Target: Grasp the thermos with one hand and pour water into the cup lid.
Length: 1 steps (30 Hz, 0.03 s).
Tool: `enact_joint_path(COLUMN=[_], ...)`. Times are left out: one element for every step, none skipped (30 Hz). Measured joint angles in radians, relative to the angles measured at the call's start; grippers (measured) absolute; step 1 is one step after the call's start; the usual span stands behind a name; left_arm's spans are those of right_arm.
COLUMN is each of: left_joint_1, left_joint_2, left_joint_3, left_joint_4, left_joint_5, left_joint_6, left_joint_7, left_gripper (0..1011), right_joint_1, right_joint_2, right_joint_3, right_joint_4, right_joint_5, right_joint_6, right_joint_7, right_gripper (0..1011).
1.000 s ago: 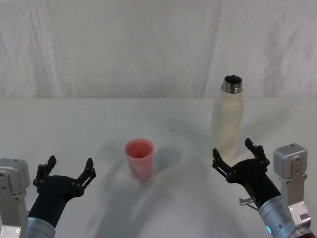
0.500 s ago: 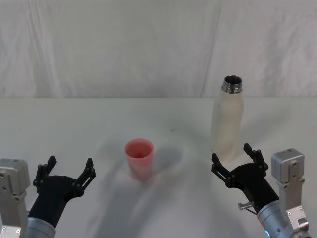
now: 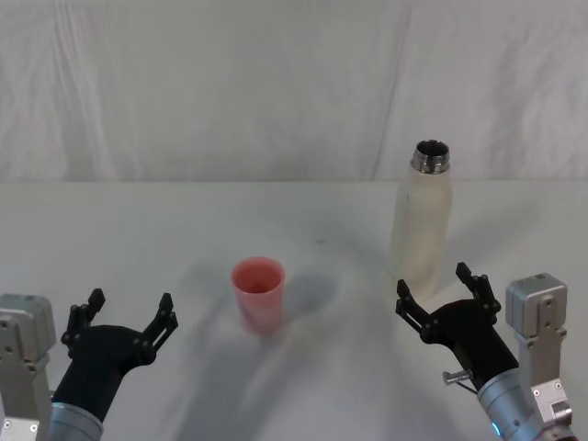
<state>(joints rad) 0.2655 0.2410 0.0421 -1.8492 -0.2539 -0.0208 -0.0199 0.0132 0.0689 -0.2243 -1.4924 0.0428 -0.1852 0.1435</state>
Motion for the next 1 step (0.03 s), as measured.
enact_joint_path(left_joint_1=[0.000], left_joint_2=[0.000], left_joint_3=[0.000], left_joint_4=[0.000], left_joint_5=[0.000], left_joint_6=[0.000], left_joint_7=[0.000], left_gripper=[1001], right_joint_1=[0.000], right_joint_2=[0.000], right_joint_3=[0.000], right_joint_4=[0.000], right_joint_5=[0.000], right_joint_6=[0.000], right_joint_7=[0.000], right_gripper=[1000])
